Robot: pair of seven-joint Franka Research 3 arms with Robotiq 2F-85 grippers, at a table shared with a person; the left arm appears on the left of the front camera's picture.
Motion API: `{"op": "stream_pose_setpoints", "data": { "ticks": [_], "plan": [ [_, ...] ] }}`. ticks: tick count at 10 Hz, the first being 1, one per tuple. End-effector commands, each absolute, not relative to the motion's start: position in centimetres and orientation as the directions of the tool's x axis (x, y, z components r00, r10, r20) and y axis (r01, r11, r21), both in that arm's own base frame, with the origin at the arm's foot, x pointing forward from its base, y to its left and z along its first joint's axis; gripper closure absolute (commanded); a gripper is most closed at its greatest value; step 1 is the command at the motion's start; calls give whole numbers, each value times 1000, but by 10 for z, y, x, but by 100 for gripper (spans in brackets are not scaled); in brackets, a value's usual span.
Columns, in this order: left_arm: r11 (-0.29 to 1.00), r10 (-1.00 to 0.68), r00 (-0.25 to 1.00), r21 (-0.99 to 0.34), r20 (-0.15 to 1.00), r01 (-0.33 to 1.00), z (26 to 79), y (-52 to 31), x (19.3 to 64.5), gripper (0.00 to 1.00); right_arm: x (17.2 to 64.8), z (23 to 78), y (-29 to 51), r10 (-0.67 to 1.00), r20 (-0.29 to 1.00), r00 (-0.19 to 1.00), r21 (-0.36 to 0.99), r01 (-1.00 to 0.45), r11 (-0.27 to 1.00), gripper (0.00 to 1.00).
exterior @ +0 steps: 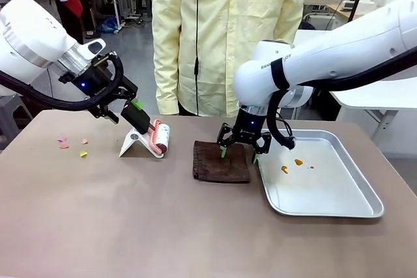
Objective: Clean the surface of the table.
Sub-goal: Hold the Lint Roller with your left hand and the towel with your right hand.
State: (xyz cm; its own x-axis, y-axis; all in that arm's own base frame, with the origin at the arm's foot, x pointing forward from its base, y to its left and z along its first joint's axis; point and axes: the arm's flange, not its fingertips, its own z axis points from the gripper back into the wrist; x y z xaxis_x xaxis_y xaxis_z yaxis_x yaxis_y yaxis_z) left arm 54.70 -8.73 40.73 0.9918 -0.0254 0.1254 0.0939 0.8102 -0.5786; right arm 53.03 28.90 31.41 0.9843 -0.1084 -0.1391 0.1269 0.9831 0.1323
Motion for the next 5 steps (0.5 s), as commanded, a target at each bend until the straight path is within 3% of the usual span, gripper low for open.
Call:
{"op": "stream_pose_setpoints", "data": {
  "ticks": [1, 5],
  "plan": [
    [794, -49, 989, -595, 138, 123, 408, -83, 549, 0, 540, 312, 292, -67, -107, 992, 130, 81, 988, 0],
    [788, -72, 987, -598, 146, 146, 406, -89, 551, 0, 541, 310, 292, -18, -80, 997, 147, 30, 989, 0]
  ]
}}
